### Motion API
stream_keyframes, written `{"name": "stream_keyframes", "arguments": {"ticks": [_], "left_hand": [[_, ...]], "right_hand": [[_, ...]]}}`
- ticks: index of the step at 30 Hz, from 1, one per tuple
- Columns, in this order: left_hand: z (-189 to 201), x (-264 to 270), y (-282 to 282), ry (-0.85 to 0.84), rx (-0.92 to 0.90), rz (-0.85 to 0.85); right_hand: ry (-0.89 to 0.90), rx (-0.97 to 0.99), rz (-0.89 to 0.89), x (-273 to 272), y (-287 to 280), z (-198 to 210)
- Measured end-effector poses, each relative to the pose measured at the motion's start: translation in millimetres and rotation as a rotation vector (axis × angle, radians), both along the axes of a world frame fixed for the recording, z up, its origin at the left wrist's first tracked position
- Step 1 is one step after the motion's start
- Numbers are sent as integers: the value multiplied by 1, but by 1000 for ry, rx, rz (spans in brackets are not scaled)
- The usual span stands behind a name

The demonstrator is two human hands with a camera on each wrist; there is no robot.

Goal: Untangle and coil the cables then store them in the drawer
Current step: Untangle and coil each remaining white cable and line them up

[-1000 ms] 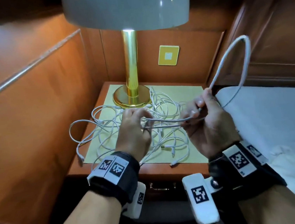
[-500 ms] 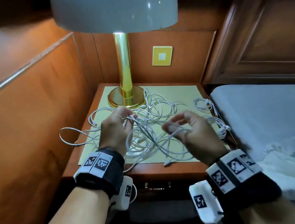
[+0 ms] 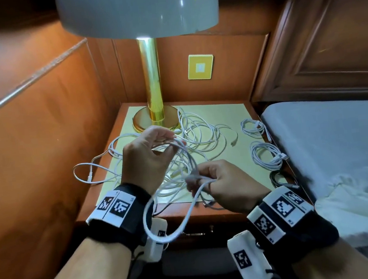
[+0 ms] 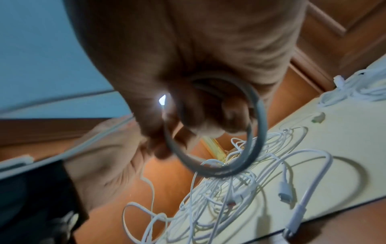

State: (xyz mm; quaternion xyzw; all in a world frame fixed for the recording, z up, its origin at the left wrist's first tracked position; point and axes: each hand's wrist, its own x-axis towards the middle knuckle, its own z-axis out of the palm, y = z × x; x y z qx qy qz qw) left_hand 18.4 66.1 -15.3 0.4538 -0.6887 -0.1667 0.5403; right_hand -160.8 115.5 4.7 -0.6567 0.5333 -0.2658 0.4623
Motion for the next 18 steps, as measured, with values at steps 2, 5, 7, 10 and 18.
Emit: {"name": "stream_keyframes", "arguments": {"ticks": [2, 5, 7, 10, 18], "left_hand": [[-3, 7, -4, -72, -23, 86], [-12, 16, -11, -201, 60, 186], [-18, 19, -14, -268, 92, 218], [-27, 28, -22, -286, 132, 277], [-22, 19, -17, -168, 112, 231]], "right_hand": [[-113, -40, -134, -7, -4, 5], [-312, -99, -388, -22, -10, 8], [-452, -84, -553, -28, -13, 8], [-636, -64, -768, -37, -16, 8], [-1318, 42, -677, -42, -12, 20]]}}
